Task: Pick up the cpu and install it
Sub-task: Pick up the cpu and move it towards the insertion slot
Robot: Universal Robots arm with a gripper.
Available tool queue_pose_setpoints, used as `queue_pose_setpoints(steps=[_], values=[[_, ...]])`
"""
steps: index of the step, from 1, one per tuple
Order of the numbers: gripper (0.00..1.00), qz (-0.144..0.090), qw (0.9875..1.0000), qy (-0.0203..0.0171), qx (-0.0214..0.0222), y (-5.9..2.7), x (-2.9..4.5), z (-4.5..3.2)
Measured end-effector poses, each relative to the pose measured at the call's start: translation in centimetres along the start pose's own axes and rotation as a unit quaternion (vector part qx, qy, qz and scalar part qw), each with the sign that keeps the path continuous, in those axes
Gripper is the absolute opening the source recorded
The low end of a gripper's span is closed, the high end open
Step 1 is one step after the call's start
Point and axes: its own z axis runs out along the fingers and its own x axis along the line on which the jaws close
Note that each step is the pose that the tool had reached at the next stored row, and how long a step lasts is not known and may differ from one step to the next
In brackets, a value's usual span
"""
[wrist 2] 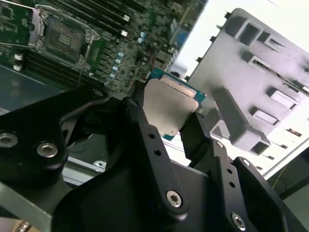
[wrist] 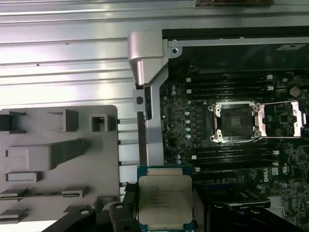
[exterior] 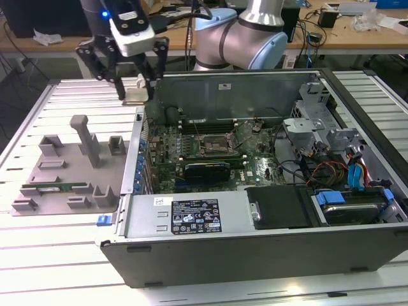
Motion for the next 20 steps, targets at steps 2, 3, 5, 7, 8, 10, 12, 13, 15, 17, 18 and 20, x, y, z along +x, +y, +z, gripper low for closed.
queue_pose_setpoints(steps=[2, 3, 5, 7, 8, 10, 12, 13, 15, 17, 18, 20], values=[[0.54, 0.0, 1.0, 0.0, 0.0, 0.05, -0.82, 0.03], [0.54, 0.0, 1.0, 0.0, 0.0, 0.07, -1.19, 0.04], [0.54, 0.0, 1.0, 0.0001, 0.0001, 0.17, -2.82, 0.09], [0.54, 0.0, 1.0, 0.0, 0.0, 0.24, -4.0, 0.14], [0.54, 0.0, 1.0, 0.0, 0.0, 0.28, -4.66, 0.16], [0.54, 0.0, 1.0, 0.0, 0.0, 0.36, -6.14, 0.21], [0.54, 0.0, 1.0, 0.0, 0.0, 0.43, -7.35, 0.25], [0.54, 0.0, 1.0, 0.0001, 0.0, 0.45, -7.72, 0.26], [0.54, 0.0, 1.0, 0.0, 0.0, 0.54, -9.14, 0.31], [0.54, 0.0, 1.0, 0.0001, 0.0, 0.57, -9.75, 0.33], [0.54, 0.0, 1.0, 0.0, 0.0, 0.59, -10.1, 0.35], [0.54, 0.0, 1.0, 0.0001, 0.0, 0.62, -10.61, 0.36]])
